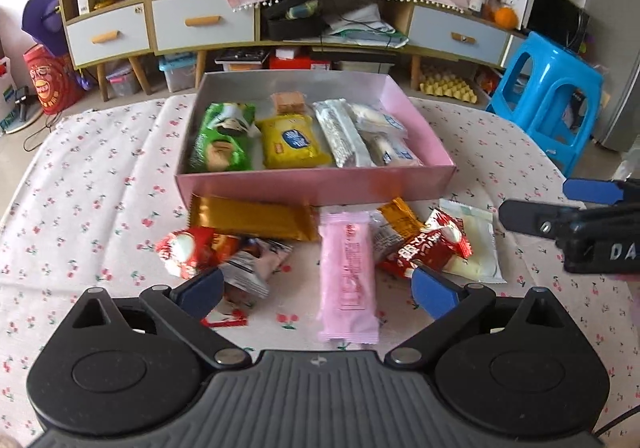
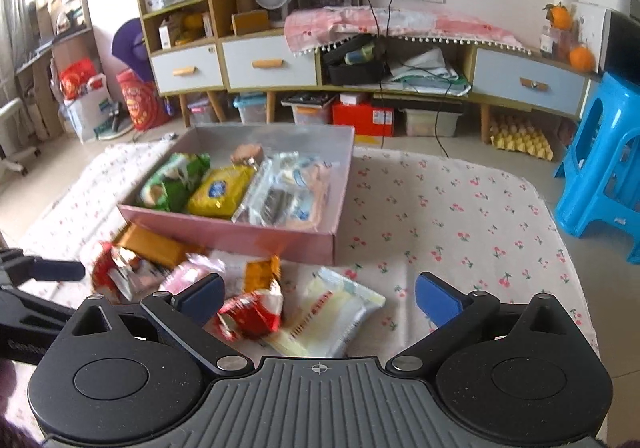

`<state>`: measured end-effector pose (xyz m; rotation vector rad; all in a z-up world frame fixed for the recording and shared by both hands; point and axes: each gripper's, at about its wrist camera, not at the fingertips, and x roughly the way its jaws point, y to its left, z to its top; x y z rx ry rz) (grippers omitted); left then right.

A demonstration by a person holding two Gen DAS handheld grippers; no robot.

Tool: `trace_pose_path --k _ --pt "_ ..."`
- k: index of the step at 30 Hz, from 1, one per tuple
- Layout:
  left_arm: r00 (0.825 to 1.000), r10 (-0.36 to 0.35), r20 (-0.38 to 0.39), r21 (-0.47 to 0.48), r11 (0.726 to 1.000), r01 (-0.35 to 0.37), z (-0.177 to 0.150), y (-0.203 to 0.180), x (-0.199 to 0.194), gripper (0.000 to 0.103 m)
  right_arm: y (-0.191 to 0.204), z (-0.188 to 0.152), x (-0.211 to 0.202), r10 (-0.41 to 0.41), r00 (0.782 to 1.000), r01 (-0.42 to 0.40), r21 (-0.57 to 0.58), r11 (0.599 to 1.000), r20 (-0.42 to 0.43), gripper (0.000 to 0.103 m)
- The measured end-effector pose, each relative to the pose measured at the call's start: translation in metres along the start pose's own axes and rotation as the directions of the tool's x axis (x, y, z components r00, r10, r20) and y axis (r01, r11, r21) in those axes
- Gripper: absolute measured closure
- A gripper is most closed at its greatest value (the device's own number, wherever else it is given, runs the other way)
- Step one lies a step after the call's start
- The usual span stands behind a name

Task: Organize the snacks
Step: 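Withdraw both tools from the box back over the loose snacks, then grasp the pink bar with the left tool while the right tool grasps the cream pastry pack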

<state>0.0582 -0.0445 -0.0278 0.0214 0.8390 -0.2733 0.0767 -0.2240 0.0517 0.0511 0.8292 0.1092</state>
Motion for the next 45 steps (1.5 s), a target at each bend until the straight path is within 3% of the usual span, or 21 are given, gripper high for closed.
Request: trace_pose_path --k 10,19,24,31,36,39,43,45 --pt "0.996 -0.085 -0.014 -0.058 0.995 0.084 -0.005 0.001 0.012 0.024 -0.011 -0.017 0.018 0.017 0.997 -0.023 -0.07 0.997 -0.079 0.001" --pt "0.992 -0.113 -0.056 -0.109 0.988 0.107 -0.004 0.004 0.023 0.053 -0.003 -0.026 0.043 0.026 0.989 -0.047 -0.142 0.989 -0.143 0.001" --pt "0.988 -0.119 -0.1 -0.132 0.986 0.105 -0.004 0.01 0.028 0.069 -0.001 -0.029 0.058 -0.036 0.985 0.003 -0.193 0.981 -0.168 0.001" --pt "0.985 -0.112 -0.132 -0.124 0.988 0.096 -0.002 0.013 0.025 0.072 -0.021 -0.028 0.064 -0.098 0.978 0.062 -0.195 0.979 -0.183 0.001" --pt "0.989 -0.04 -0.141 -0.069 0.997 0.031 -0.003 0.014 0.017 0.072 -0.038 -0.028 0.061 -0.127 0.972 0.093 -0.172 0.981 -0.198 0.001" --pt "0.989 -0.018 -0.146 -0.051 0.999 0.011 -0.003 0.018 0.013 0.072 -0.039 -0.027 0.057 -0.092 0.974 0.06 -0.155 0.986 -0.208 0.001" --pt "0.987 -0.047 -0.152 -0.067 0.997 0.037 -0.004 0.023 0.012 0.071 -0.03 -0.024 0.055 -0.023 0.978 -0.007 -0.14 0.99 -0.209 0.001" --pt "0.987 -0.056 -0.152 -0.068 0.997 0.046 -0.004 0.023 0.011 0.07 -0.023 -0.024 0.06 -0.029 0.977 -0.004 -0.159 0.987 -0.21 0.001"
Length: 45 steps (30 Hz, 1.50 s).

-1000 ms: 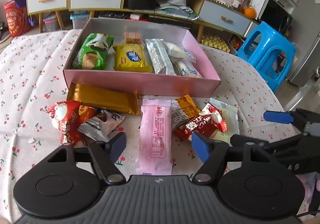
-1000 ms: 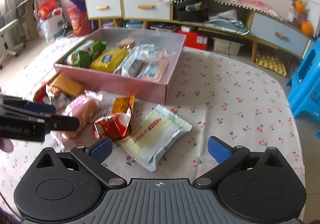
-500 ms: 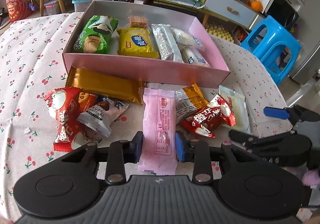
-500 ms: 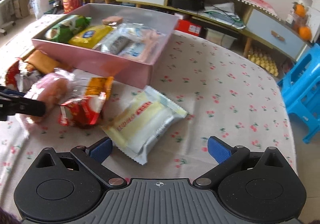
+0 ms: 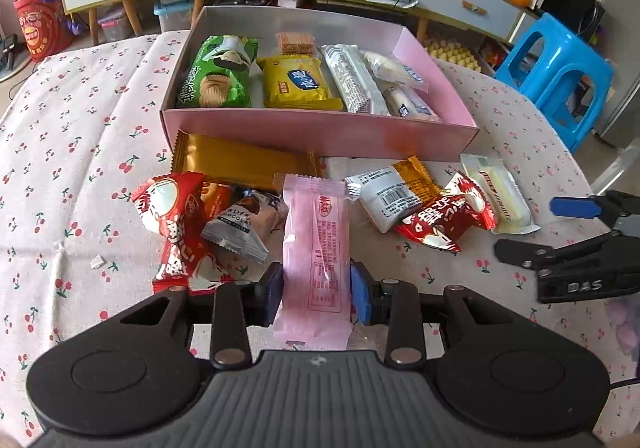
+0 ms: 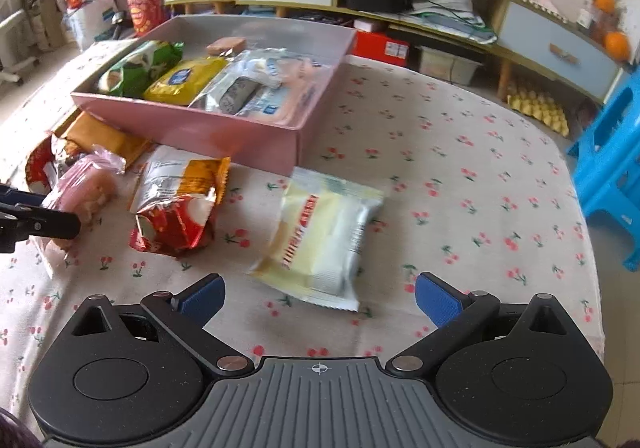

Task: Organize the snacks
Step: 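Grasp the pink bar with the left tool while the right tool grasps the cream pastry pack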

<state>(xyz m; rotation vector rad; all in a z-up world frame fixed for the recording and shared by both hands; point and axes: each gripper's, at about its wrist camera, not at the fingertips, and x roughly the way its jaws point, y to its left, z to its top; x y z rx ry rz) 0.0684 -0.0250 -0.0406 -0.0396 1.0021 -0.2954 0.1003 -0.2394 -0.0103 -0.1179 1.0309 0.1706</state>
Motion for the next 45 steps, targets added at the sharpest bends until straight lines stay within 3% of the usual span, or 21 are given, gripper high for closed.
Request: trace_pose_path --k 7,9,11,13,17,19,21,23,34,37,39,42,43,45 --pt "1.0 -0.021 -0.011 -0.014 1.0 0.021 0.0 -0.001 0.006 0.069 0.008 0.005 0.01 -0.046 0.999 0.046 0.001 0.999 0.029 0.006" --pt "1.0 -0.028 -0.009 -0.017 0.999 0.028 0.001 0.0 0.006 0.068 0.004 0.005 0.01 -0.052 0.998 0.051 0.019 0.999 0.039 0.018" --pt "0.999 -0.033 -0.007 -0.021 0.999 0.033 0.001 0.0 0.005 0.068 -0.001 0.005 0.01 -0.032 0.999 0.03 0.048 0.998 0.036 0.039" --pt "0.999 -0.037 -0.008 -0.02 0.999 0.036 0.001 0.002 0.005 0.068 -0.006 0.006 0.007 -0.014 0.999 0.012 0.071 0.997 0.029 0.047" --pt "0.998 -0.06 -0.025 -0.013 0.998 0.06 0.002 0.002 0.004 0.057 -0.012 0.005 0.003 -0.04 0.998 0.044 0.077 0.996 -0.05 0.047" --pt "0.997 -0.068 -0.029 -0.005 0.998 0.068 0.002 0.001 0.003 0.053 -0.019 0.006 0.001 -0.002 0.994 0.015 0.121 0.993 -0.11 0.046" --pt "0.997 -0.064 -0.031 0.009 0.998 0.064 0.002 -0.002 0.004 0.051 -0.022 0.005 -0.002 0.026 0.993 -0.01 0.135 0.991 -0.116 0.045" --pt "0.998 -0.054 -0.029 0.02 0.998 0.055 0.002 -0.005 0.006 0.051 -0.02 0.004 -0.002 0.017 0.994 -0.004 0.123 0.992 -0.105 0.038" --pt "1.0 -0.003 -0.015 0.075 0.997 0.004 0.003 -0.015 0.01 0.053 -0.011 0.008 0.009 0.011 0.995 0.003 0.132 0.991 -0.104 0.02" --pt "1.0 0.025 -0.016 0.109 0.994 -0.023 0.002 -0.019 0.011 0.057 -0.01 0.009 0.01 0.004 0.993 0.014 0.148 0.989 -0.12 0.019" --pt "0.999 0.052 -0.013 0.124 0.991 -0.05 0.002 -0.02 0.011 0.065 -0.01 0.009 0.01 -0.001 0.993 0.02 0.152 0.988 -0.122 0.019" --pt "0.998 0.062 -0.013 0.12 0.991 -0.06 0.002 -0.018 0.01 0.07 -0.009 0.009 0.009 -0.004 0.994 0.021 0.148 0.989 -0.11 0.029" --pt "0.998 0.06 -0.015 0.111 0.992 -0.058 0.003 -0.017 0.009 0.071 -0.008 0.01 0.007 -0.006 0.995 0.02 0.141 0.99 -0.102 0.04" --pt "0.998 0.058 -0.016 0.103 0.993 -0.056 0.002 -0.015 0.008 0.072 -0.006 0.011 0.005 -0.005 0.996 0.018 0.136 0.991 -0.092 0.055"
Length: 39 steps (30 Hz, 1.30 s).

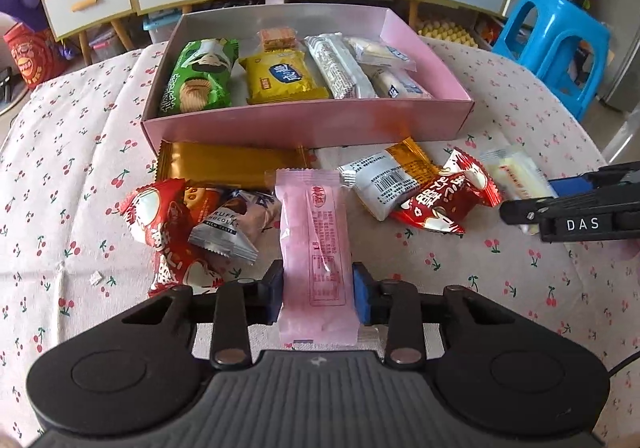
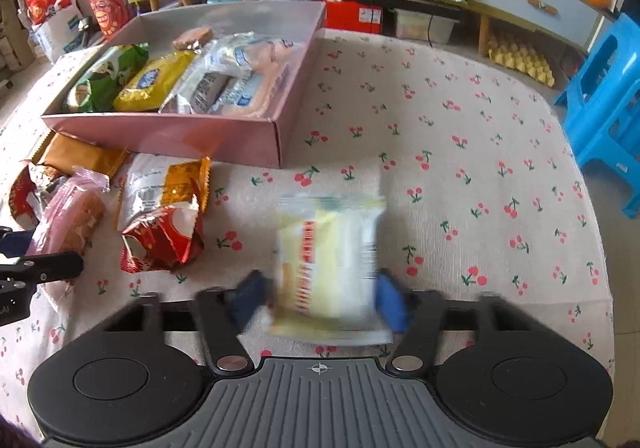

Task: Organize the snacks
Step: 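Grasp the pink bar with the left tool while the right tool grasps the cream pastry pack, then carry the pink bar and cream pack into the pink box and open both tools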

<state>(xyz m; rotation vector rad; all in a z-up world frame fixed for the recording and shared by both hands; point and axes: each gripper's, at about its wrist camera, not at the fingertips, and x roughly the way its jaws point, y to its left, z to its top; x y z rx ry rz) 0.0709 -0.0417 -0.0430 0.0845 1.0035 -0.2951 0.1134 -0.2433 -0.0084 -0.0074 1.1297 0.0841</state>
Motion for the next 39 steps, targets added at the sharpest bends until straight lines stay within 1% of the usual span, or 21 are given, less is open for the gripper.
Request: trace_pose_path --k 1,7,9,17,25,32,36,39 --pt "1.0 0.0 0.0 -0.003 1.0 0.0 0.0 0.001 0.0 0.072 0.001 0.0 -0.001 -0.001 1.0 0.001 0.0 1.0 -0.001 0.057" --pt "1.0 0.001 0.0 -0.02 1.0 -0.001 0.0 0.002 -0.005 0.072 0.004 0.002 -0.004 -0.023 1.0 0.023 0.004 1.0 0.009 0.057" --pt "1.0 -0.004 -0.004 -0.025 1.0 0.004 0.001 0.004 -0.008 0.073 0.002 0.003 -0.008 -0.018 1.0 0.018 0.018 1.0 0.015 0.057" --pt "0.999 -0.037 0.023 -0.044 0.998 0.038 0.007 0.006 -0.019 0.073 -0.01 0.01 -0.02 0.022 0.999 -0.026 0.112 0.993 0.033 0.057" --pt "0.996 -0.06 0.064 -0.082 0.995 0.065 0.019 0.008 -0.029 0.073 -0.015 0.021 -0.034 0.098 0.993 -0.109 0.205 0.973 0.064 0.057" --pt "0.992 -0.07 0.108 -0.16 0.983 0.087 0.031 0.014 -0.034 0.073 -0.006 0.037 -0.046 0.167 0.979 -0.193 0.277 0.941 0.114 0.057" --pt "0.988 -0.101 0.114 -0.21 0.97 0.123 0.044 0.022 -0.031 0.073 -0.001 0.047 -0.041 0.234 0.967 -0.254 0.323 0.912 0.101 0.057" --pt "0.989 -0.092 0.115 -0.212 0.97 0.115 0.057 0.027 -0.023 0.073 0.001 0.061 -0.033 0.265 0.96 -0.279 0.353 0.893 0.087 0.057"
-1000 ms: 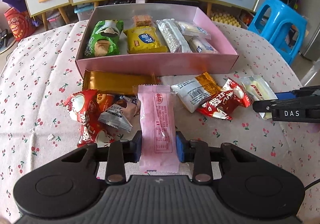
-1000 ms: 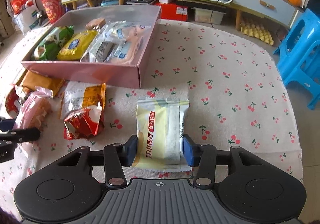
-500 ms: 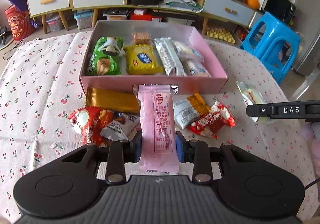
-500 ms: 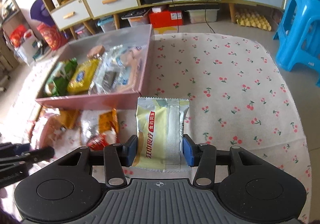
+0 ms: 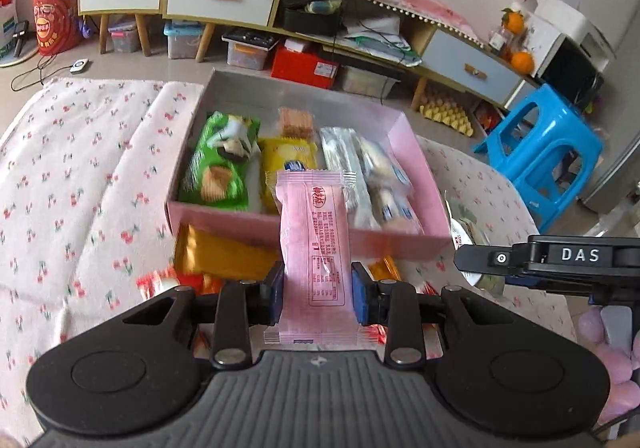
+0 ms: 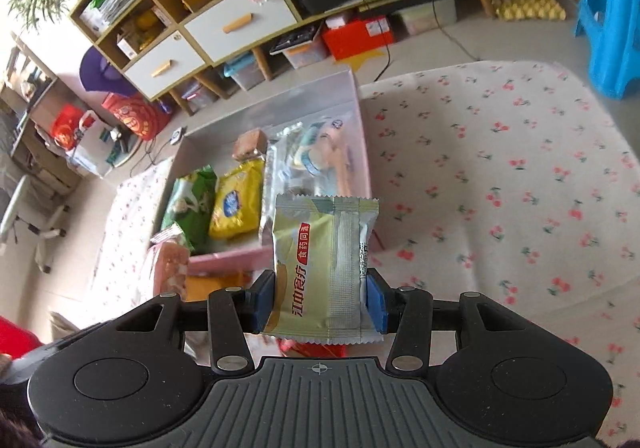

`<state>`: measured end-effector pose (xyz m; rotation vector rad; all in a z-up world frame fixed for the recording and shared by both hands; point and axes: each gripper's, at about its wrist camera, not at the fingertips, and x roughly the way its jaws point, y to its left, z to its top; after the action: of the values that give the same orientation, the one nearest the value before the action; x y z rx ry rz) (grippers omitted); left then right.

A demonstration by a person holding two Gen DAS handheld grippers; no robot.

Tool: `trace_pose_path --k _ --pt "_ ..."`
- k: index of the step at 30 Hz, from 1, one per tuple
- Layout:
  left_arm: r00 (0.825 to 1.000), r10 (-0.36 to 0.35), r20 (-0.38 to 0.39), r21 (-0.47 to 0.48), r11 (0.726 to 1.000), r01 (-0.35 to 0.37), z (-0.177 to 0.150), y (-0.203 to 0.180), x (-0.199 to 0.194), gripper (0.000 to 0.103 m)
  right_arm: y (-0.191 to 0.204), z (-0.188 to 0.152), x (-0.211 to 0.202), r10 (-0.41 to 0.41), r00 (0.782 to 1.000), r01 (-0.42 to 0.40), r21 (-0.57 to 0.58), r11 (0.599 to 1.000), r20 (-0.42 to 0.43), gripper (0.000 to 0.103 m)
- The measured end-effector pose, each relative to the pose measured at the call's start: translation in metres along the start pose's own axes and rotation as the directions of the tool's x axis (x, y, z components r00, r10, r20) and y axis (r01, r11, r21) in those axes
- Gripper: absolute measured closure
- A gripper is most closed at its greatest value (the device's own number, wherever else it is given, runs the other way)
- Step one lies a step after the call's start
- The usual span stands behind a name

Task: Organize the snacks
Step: 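Carry the pink bar and cream pack into the pink box and open both tools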

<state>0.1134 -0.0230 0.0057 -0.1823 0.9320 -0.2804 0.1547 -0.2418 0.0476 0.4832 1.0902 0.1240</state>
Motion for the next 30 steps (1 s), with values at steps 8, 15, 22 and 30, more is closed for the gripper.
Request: trace_pose_path --k 8,15,22,30 --pt "1.0 0.018 0.017 -0.022 1.0 -0.018 0.042 0.015 0.028 0.073 0.011 0.035 0.028 0.127 0.991 -0.129 0.05 0.99 0.038 0.057" --pt "0.999 -0.025 0.035 -0.07 0.997 0.027 0.067 0.03 0.054 0.073 0.014 0.052 0.055 0.211 0.975 -0.215 0.05 0.975 0.075 0.057" --pt "1.0 -0.01 0.015 -0.083 0.997 0.011 0.075 0.038 0.077 0.073 0.001 0.061 0.081 0.223 0.97 -0.229 0.066 0.971 0.093 0.057" --pt "0.999 0.037 -0.022 -0.076 0.996 -0.038 0.087 0.033 0.09 0.073 0.01 0.064 0.082 0.214 0.969 -0.218 0.02 0.976 0.125 0.057"
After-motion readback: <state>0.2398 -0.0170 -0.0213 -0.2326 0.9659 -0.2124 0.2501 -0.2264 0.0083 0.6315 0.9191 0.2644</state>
